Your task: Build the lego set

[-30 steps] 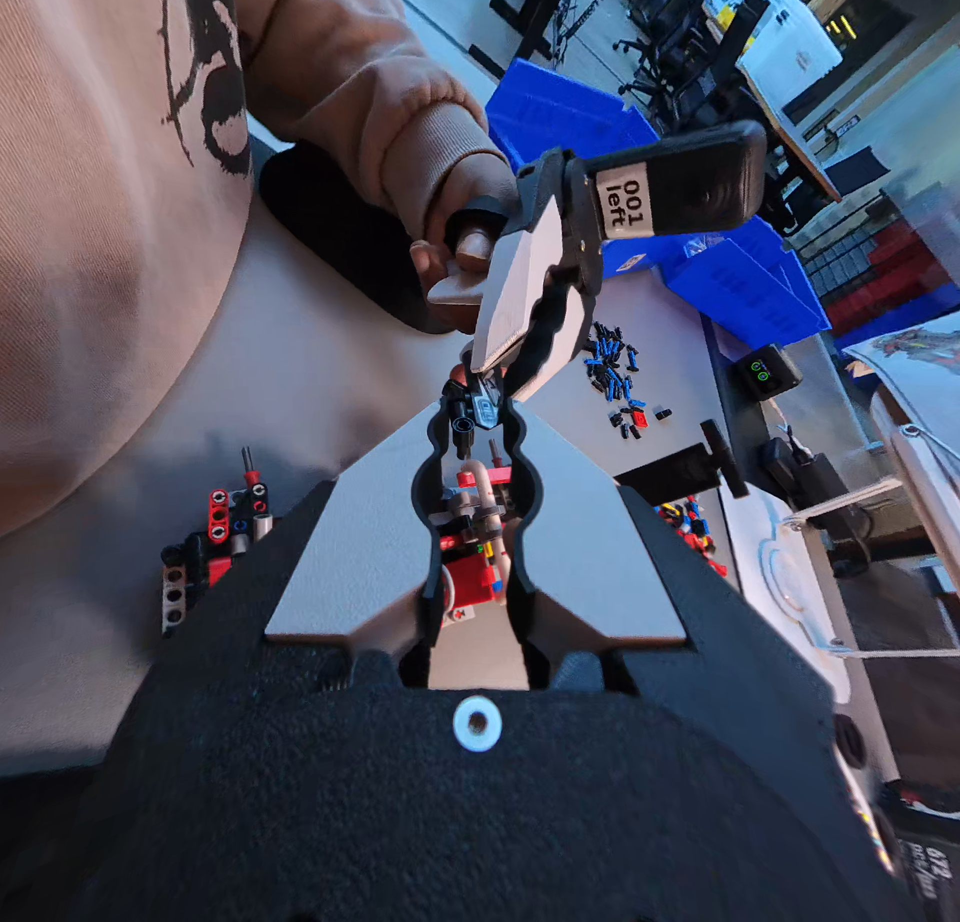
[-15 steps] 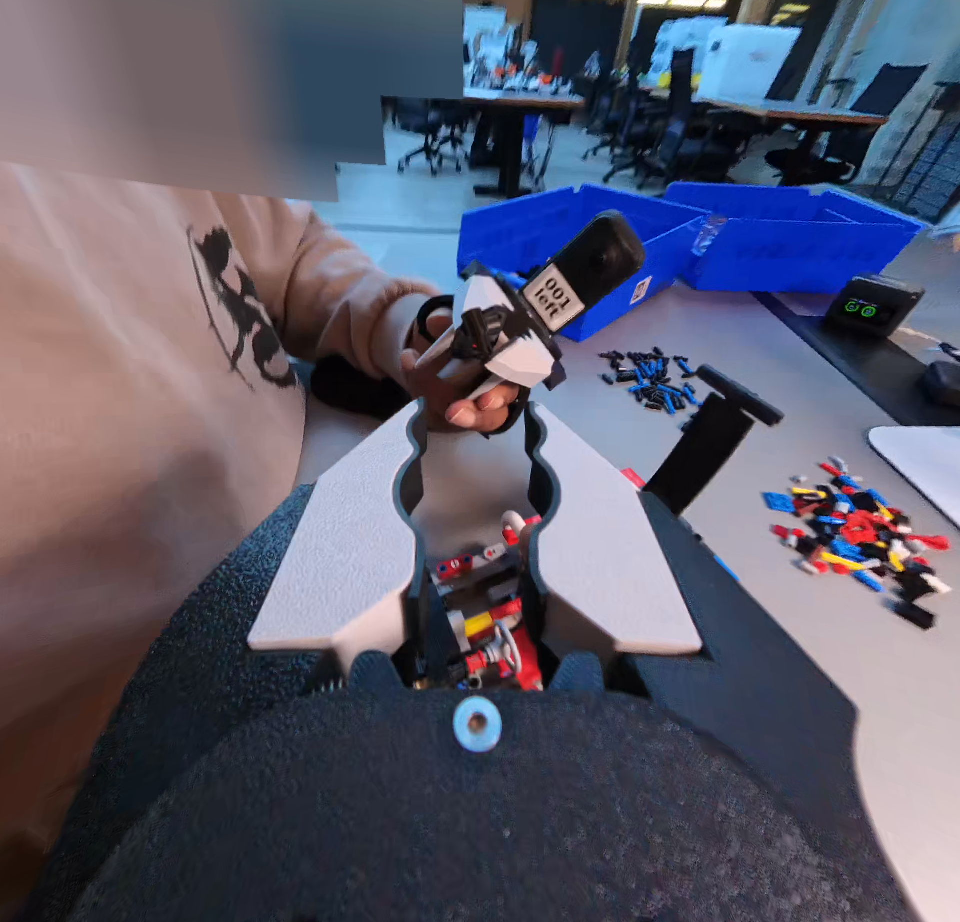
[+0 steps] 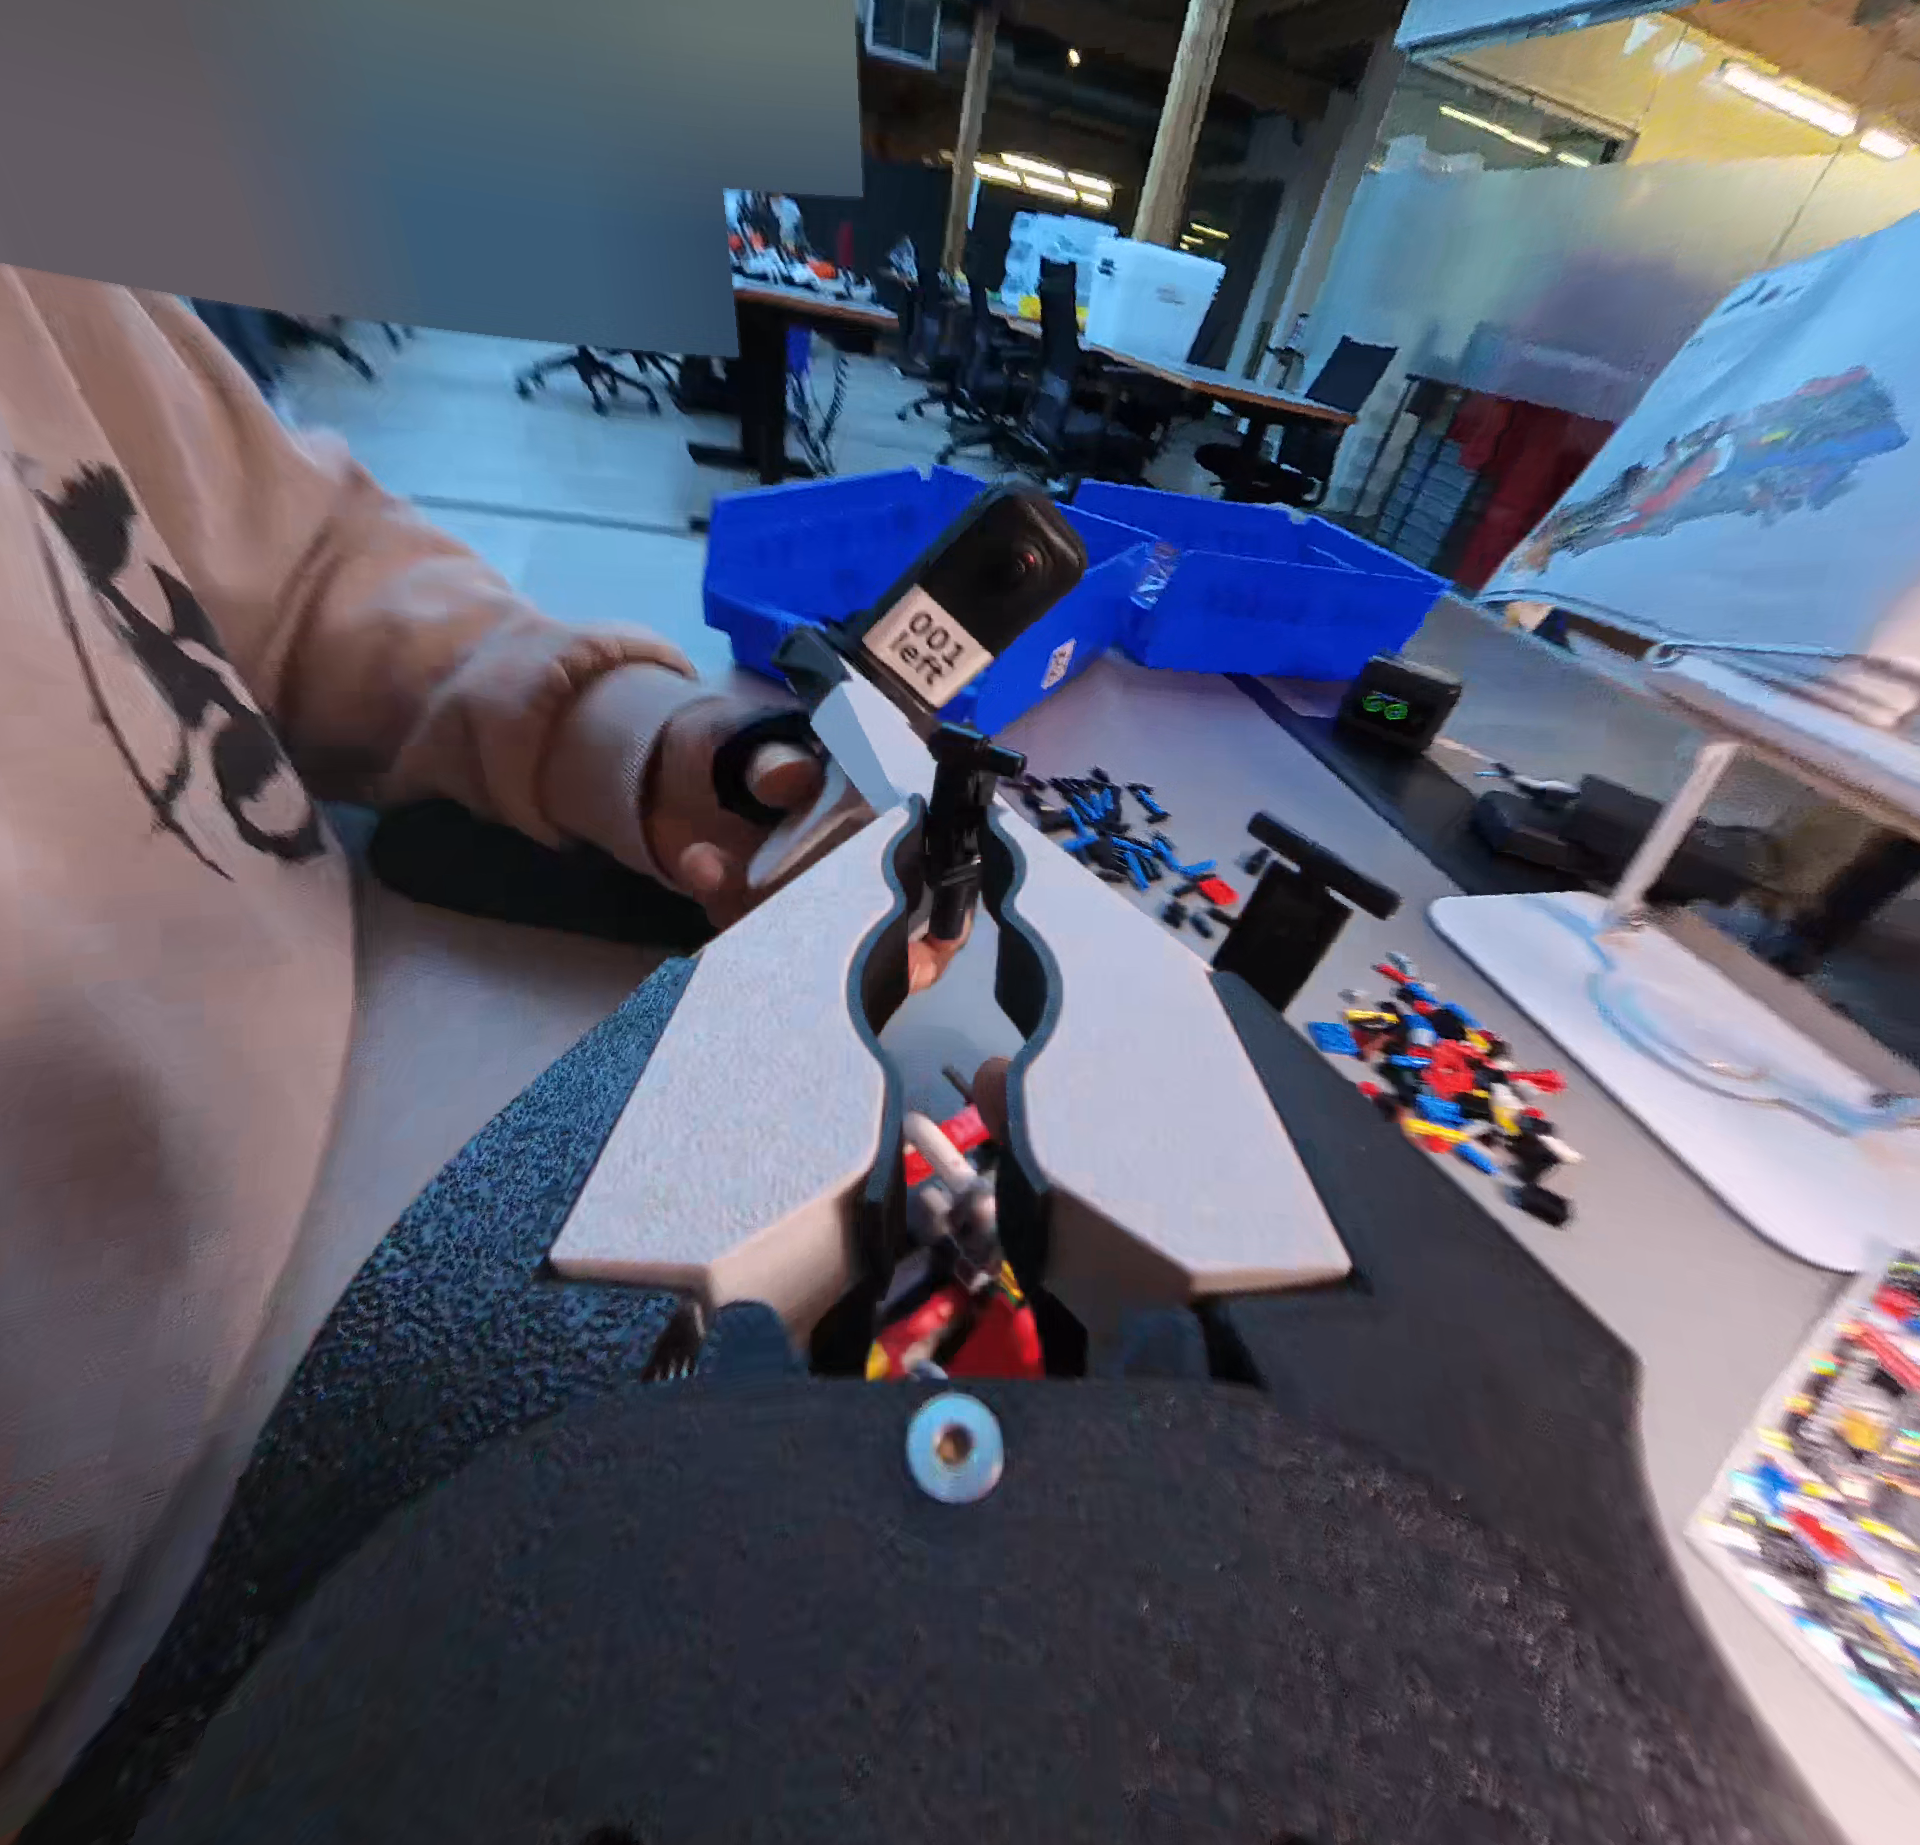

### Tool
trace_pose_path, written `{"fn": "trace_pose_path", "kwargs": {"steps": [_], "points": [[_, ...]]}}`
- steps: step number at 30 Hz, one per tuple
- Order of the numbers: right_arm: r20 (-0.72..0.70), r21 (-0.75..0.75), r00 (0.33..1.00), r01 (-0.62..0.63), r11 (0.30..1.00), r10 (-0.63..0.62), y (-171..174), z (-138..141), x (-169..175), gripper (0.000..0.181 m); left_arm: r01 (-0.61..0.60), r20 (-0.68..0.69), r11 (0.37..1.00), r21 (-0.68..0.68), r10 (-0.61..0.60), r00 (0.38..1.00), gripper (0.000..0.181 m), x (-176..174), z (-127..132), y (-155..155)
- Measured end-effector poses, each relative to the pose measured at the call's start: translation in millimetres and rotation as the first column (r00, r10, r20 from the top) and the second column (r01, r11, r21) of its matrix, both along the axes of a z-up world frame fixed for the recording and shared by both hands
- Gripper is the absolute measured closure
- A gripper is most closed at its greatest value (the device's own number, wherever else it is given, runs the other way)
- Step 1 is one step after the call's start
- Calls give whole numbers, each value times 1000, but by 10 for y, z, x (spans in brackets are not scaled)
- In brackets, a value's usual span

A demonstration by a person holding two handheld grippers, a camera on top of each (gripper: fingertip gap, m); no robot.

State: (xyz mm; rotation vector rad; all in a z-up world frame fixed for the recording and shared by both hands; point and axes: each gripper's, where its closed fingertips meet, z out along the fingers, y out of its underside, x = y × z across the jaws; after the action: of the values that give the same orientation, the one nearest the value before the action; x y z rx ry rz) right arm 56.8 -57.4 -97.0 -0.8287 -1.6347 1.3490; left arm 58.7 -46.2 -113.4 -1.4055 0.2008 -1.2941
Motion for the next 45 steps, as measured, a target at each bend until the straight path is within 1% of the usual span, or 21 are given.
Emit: {"fn": "trace_pose_path", "kwargs": {"steps": [3, 6, 8, 11, 13, 15, 17, 18, 19, 20, 22, 24, 25, 26, 28, 30, 33, 39, 41, 42, 45], "points": [[9, 262, 996, 81, 962, -87, 74, -140, -14, 174, -64, -101, 997, -36, 60, 993, 151, -80, -97, 37], [-18, 497, 988, 140, 857, -151, 166, -284, -34, 175, -49, -89, 998, -46, 45, 995, 149, -104, -70, 1], [-39, 605, 985, 156, 781, -166, 183, -360, -48, 175, -65, -137, 997, -36, 59, 989, 149, -85, -90, 5], [-90, 695, 984, 175, 697, -156, 135, -398, -73, 175, -97, -252, 995, -17, 90, 964, 147, -29, -163, 32], [-123, 760, 979, 197, 620, -161, 139, -434, -100, 175, -140, -339, 990, 4, 133, 931, 149, -24, -218, 64], [-148, 797, 976, 213, 565, -159, 131, -466, -122, 175, -185, -441, 981, 58, 191, 877, 153, -35, -263, 83], [-169, 807, 973, 228, 544, -157, 107, -472, -139, 176, -214, -525, 967, 141, 256, 812, 167, -52, -271, 82], [-184, 812, 970, 240, 532, -158, 106, -467, -149, 176, -221, -556, 959, 177, 282, 782, 167, -59, -271, 81], [-195, 805, 969, 248, 539, -154, 100, -458, -154, 175, -223, -575, 952, 210, 304, 759, 167, -63, -261, 74], [-187, 776, 971, 238, 584, -147, 83, -448, -151, 174, -214, -587, 947, 241, 317, 745, 167, -58, -245, 59], [-129, 659, 984, 177, 731, -122, 47, -403, -111, 167, -203, -603, 931, 303, 352, 716, 167, -67, -215, 33], [-52, 494, 995, 96, 864, -81, 39, -328, -58, 158, -190, -624, 914, 358, 386, 679, 168, -78, -201, 7], [-15, 405, 999, 54, 913, -52, 43, -289, -34, 155, -172, -628, 905, 390, 397, 669, 168, -61, -182, -22], [11, 335, 1000, 19, 942, -24, 51, -256, -17, 154, -151, -630, 896, 418, 406, 662, 168, -34, -162, -50], [59, 279, 998, -43, 959, 28, 38, -263, -1, 154, -123, -634, 880, 459, 421, 649, 167, 15, -131, -85], [114, 270, 990, -107, 957, 79, -23, -333, 10, 156, -100, -632, 868, 487, 429, 646, 168, 65, -98, -114], [108, 296, 989, -128, 947, 100, -53, -348, -2, 163, -92, -652, 863, 496, 440, 618, 167, 63, -126, -115], [91, 331, 991, -124, 935, 99, -49, -339, -15, 167, -105, -623, 885, 454, 400, 672, 168, 51, -131, -121], [84, 343, 991, -124, 931, 101, -60, -346, -4, 167, -112, -622, 888, 447, 399, 674, 157, 31, -136, -114], [86, 347, 991, -128, 929, 105, -69, -354, 6, 167, -105, -628, 893, 438, 387, 676, 154, 30, -146, -121], [79, 363, 992, -125, 923, 103, -71, -359, 22, 167, -57, -649, 919, 390, 318, 691, 157, 63, -212, -164]]}}
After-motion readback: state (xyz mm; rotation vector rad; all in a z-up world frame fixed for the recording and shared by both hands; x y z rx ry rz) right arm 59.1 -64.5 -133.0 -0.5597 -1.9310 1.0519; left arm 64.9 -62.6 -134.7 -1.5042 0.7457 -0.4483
